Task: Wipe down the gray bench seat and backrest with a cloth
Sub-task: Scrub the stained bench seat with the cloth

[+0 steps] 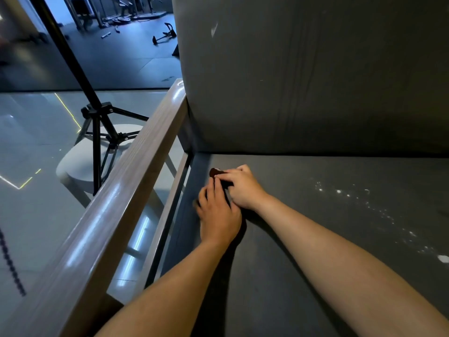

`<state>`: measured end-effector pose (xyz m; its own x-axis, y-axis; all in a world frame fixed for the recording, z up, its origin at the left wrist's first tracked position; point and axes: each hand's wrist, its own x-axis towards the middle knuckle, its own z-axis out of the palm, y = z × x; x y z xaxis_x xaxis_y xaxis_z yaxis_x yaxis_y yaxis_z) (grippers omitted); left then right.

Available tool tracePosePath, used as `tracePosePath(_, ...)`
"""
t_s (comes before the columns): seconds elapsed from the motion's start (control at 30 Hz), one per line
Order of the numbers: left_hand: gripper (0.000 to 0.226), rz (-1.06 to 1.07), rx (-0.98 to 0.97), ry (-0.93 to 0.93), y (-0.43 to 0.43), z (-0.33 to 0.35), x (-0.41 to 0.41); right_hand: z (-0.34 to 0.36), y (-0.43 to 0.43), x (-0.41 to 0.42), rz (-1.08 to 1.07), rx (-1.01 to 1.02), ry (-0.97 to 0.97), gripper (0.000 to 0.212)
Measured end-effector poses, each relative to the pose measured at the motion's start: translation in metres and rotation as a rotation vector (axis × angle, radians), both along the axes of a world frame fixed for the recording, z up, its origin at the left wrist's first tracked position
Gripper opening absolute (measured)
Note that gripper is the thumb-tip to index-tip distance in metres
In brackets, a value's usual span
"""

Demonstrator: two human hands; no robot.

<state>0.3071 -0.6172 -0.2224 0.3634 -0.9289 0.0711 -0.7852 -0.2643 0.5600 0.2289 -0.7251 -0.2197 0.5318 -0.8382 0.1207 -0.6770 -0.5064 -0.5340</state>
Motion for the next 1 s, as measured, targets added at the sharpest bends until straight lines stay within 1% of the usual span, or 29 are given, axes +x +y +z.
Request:
tracePosePath(0.07, 0.074, 0.062, -0.022, 0.072, 0.003, 0.0, 0.001, -0.005, -0.008, -0.002, 0.05, 0.014, 0.022, 0.058)
tracePosePath(0.1, 0.075, 0.082, -0.033, 0.12, 0.003, -0.001, 0.002, -0.009, -0.017, -0.007, 0.013, 0.016, 0.032, 0.059)
tracePosePath(0.17, 0.074, 0.083, -0.052, 0.173, 0.002, -0.003, 0.004, -0.014, -0.037, -0.017, -0.163, 0.015, 0.014, 0.061)
tracePosePath(0.23, 0.072, 0.063, -0.05, 0.128, -0.001, -0.004, 0.004, -0.015, -0.044, -0.015, -0.276, 0.0, 0.002, 0.062)
tracePosePath(0.3, 0.069, 0.031, -0.029, 0.049, -0.002, -0.005, 0.003, -0.01, -0.034, -0.01, -0.228, -0.017, 0.0, 0.061)
tracePosePath(0.4, 0.063, -0.042, -0.02, -0.057, 0.0, -0.006, 0.001, -0.004, -0.007, -0.021, -0.027, 0.025, -0.054, 0.058)
tracePosePath(0.47, 0.066, -0.102, -0.026, -0.138, 0.001, -0.005, -0.001, -0.005, 0.008, -0.032, 0.01, 0.017, -0.053, 0.059)
tracePosePath(0.53, 0.068, -0.186, 0.001, -0.226, 0.0, -0.005, -0.002, -0.01, 0.009, -0.041, -0.068, -0.03, -0.016, 0.058)
tracePosePath(0.6, 0.064, -0.246, 0.05, -0.271, -0.001, -0.006, -0.002, -0.013, 0.0, -0.055, -0.213, -0.069, 0.042, 0.06)
tracePosePath(0.7, 0.06, -0.258, 0.074, -0.287, -0.002, -0.007, 0.0, -0.007, -0.019, -0.095, -0.445, -0.1, 0.092, 0.062)
tracePosePath(0.77, 0.059, -0.261, 0.072, -0.288, -0.002, -0.009, 0.0, 0.001, -0.025, -0.115, -0.591, -0.064, 0.115, 0.059)
tracePosePath(0.83, 0.059, -0.258, 0.072, -0.294, -0.004, -0.01, 0.0, 0.004, -0.03, -0.111, -0.66, -0.04, 0.114, 0.056)
tracePosePath(0.9, 0.058, -0.253, 0.069, -0.302, -0.004, -0.011, -0.001, 0.004, -0.027, -0.089, -0.608, -0.024, 0.05, 0.055)
tracePosePath(1.0, 0.056, -0.241, 0.053, -0.33, -0.005, -0.011, -0.002, -0.003, -0.015, -0.051, -0.382, 0.001, -0.033, 0.057)
